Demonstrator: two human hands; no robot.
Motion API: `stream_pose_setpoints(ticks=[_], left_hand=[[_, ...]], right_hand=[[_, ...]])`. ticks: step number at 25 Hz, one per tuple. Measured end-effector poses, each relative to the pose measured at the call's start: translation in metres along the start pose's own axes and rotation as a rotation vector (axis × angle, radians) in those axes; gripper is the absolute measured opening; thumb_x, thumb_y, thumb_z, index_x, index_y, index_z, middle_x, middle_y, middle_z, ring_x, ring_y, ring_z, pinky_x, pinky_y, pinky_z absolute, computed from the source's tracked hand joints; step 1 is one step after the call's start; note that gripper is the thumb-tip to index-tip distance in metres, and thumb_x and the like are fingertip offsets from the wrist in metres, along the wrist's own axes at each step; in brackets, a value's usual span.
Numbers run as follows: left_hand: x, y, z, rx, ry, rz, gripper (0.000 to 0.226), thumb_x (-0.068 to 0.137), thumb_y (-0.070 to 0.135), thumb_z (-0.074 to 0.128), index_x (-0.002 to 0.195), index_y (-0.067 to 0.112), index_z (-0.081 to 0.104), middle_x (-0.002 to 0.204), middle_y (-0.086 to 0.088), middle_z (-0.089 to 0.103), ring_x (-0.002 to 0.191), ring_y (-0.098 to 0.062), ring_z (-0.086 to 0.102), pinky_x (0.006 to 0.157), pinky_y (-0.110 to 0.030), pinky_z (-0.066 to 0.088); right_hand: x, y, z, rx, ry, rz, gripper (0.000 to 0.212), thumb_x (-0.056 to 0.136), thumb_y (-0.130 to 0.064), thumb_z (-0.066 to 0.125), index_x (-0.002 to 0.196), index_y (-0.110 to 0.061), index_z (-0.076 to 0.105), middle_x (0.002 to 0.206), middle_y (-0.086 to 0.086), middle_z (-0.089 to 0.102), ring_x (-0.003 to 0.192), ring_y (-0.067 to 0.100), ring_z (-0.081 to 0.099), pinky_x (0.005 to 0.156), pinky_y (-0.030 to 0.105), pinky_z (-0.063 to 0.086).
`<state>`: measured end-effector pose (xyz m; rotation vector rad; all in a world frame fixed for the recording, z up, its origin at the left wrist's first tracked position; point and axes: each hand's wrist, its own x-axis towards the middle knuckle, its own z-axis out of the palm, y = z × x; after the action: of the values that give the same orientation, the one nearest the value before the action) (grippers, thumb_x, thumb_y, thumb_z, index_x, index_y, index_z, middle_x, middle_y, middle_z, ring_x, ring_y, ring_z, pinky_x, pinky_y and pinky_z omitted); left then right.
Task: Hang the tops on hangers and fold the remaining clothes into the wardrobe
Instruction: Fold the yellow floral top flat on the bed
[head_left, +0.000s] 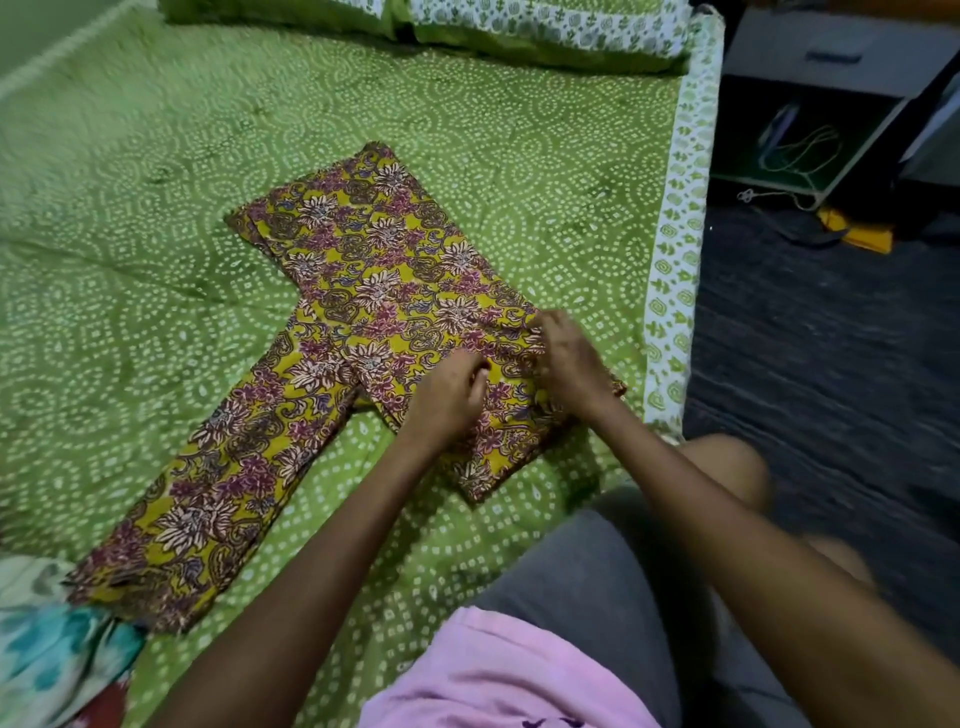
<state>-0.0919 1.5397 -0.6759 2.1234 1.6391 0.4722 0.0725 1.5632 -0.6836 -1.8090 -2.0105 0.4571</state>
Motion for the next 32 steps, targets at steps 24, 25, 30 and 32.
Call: stream_pose_setpoints(ticks=[24, 25, 30, 32], left_hand=[[-0.144, -0.077, 0.022, 0.277, 0.042, -0.188, 0.094, 0.084, 0.075, 0.009, 0.146, 0.006, 0.025, 0.155, -0.012, 0.008, 0.144, -0.029, 0.010, 0.116, -0.046, 0.011], [-0.159, -0.092, 0.012, 0.259, 0.145, -0.261, 0.088, 0.086, 0.070, 0.019, 0.146, 0.006, 0.024, 0.155, -0.013, 0.010, 0.144, -0.028, 0.011, 0.116, -0.044, 0.010], [-0.211, -0.153, -0.035, 0.301, 0.227, -0.545, 0.079, 0.087, 0.053, 0.033, 0.149, 0.007, 0.016, 0.157, -0.012, 0.012, 0.145, -0.026, 0.006, 0.115, -0.037, -0.005], [-0.223, -0.168, -0.053, 0.273, 0.101, -0.619, 0.075, 0.090, 0.051, 0.034, 0.150, 0.010, 0.014, 0.158, -0.007, 0.010, 0.145, -0.022, 0.007, 0.117, -0.039, 0.000]], right_hand=[[-0.022, 0.003, 0.035, -0.327, -0.284, 0.559, 0.096, 0.091, -0.065, 0.026, 0.146, 0.006, -0.005, 0.154, 0.026, -0.011, 0.143, 0.037, -0.013, 0.115, 0.044, -0.009], [-0.024, -0.019, 0.040, -0.313, -0.265, 0.439, 0.091, 0.093, -0.058, 0.033, 0.147, 0.006, -0.004, 0.154, 0.025, -0.008, 0.143, 0.036, -0.012, 0.115, 0.043, -0.010], [-0.046, -0.145, 0.096, -0.356, -0.353, -0.508, 0.083, 0.094, -0.051, 0.040, 0.149, -0.006, -0.001, 0.157, 0.009, -0.009, 0.145, 0.022, -0.011, 0.118, 0.036, -0.007], [-0.047, -0.189, 0.120, -0.434, -0.499, -0.714, 0.076, 0.097, -0.046, 0.036, 0.149, -0.007, -0.003, 0.158, 0.009, -0.008, 0.145, 0.020, -0.011, 0.116, 0.033, -0.010]])
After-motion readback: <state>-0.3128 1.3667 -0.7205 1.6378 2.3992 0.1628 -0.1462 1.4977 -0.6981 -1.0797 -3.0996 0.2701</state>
